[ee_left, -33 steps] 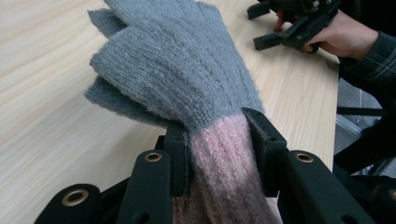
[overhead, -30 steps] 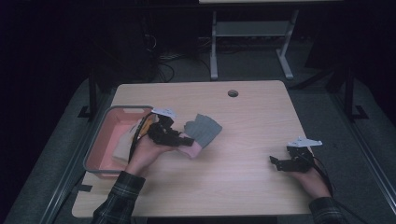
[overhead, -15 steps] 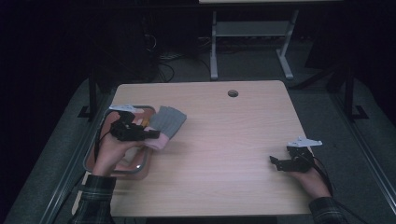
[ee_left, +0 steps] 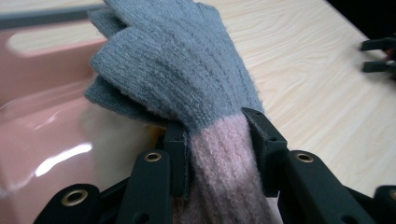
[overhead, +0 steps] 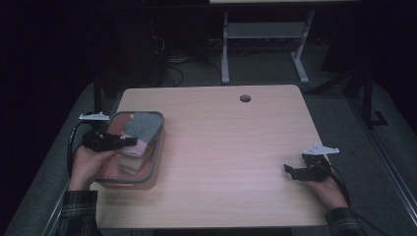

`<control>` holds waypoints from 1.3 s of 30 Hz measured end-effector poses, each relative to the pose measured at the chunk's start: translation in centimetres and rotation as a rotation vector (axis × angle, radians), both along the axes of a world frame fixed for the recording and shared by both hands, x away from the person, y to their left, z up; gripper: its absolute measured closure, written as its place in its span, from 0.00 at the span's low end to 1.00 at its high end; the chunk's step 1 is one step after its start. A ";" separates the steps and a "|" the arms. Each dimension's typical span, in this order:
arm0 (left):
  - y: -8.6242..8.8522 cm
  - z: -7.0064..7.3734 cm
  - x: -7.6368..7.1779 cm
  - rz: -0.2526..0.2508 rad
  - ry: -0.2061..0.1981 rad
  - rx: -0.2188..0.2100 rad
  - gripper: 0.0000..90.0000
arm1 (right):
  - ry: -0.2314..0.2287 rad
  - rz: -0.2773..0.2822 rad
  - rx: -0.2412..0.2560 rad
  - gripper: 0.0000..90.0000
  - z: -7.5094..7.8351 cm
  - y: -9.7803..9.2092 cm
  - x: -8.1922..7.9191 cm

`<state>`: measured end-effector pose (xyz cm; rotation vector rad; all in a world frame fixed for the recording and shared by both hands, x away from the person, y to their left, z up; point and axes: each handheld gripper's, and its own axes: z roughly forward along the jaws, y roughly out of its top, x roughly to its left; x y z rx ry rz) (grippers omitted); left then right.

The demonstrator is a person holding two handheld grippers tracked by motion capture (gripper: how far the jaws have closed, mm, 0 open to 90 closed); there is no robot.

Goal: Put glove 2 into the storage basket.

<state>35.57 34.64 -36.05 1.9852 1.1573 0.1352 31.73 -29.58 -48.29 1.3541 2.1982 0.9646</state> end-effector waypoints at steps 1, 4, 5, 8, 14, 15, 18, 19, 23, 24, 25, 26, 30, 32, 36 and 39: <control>0.1 -0.3 0.0 0.003 0.007 0.003 0.72 | 0.000 0.000 0.000 0.15 0.0 0.0 0.0; 0.1 -1.4 0.4 -0.008 0.038 0.012 0.72 | 0.000 0.000 0.000 0.15 0.0 0.0 0.0; 0.1 -1.7 0.5 -0.005 0.044 0.017 0.71 | 0.000 0.000 0.000 0.15 0.0 0.0 0.0; -0.1 -2.7 0.9 -0.007 0.080 0.037 0.71 | 0.000 0.000 0.000 0.15 0.0 0.0 0.0; -0.4 -3.5 1.3 -0.001 0.102 0.073 0.68 | 0.000 0.000 0.000 0.15 0.0 0.0 0.0; -0.2 -3.4 1.3 0.005 0.099 0.073 0.66 | 0.000 0.000 0.000 0.15 0.0 0.0 0.0; 0.3 -3.3 1.3 0.030 0.089 0.072 0.50 | 0.000 0.000 0.000 0.15 0.0 0.0 0.0; 0.4 -3.1 1.2 0.040 0.075 0.075 0.45 | 0.000 0.000 0.000 0.15 0.0 0.0 0.0; 0.6 -2.0 0.9 0.072 0.025 0.079 0.29 | 0.000 0.000 0.000 0.15 0.0 0.0 0.0; 0.6 -1.8 0.8 0.068 0.017 0.083 0.28 | 0.000 0.000 0.000 0.15 0.0 0.0 0.0; 0.5 -1.4 0.7 0.071 0.007 0.088 0.26 | 0.000 0.000 0.000 0.15 0.0 0.0 0.0; 0.4 -1.2 0.6 0.072 0.003 0.090 0.24 | 0.000 0.000 0.000 0.15 0.0 0.0 0.0; 0.0 -0.3 0.4 0.065 -0.029 0.087 0.22 | 0.000 0.000 0.000 0.15 0.0 0.0 0.0; -0.5 0.0 0.4 0.048 -0.036 0.073 0.22 | 0.000 0.000 0.000 0.15 0.0 0.0 0.0; -2.0 0.3 0.4 0.007 -0.038 0.051 0.20 | 0.000 0.000 0.001 0.15 0.0 0.0 0.0; -3.1 0.3 0.5 -0.025 -0.037 0.044 0.19 | 0.001 0.000 0.001 0.15 0.0 0.0 0.0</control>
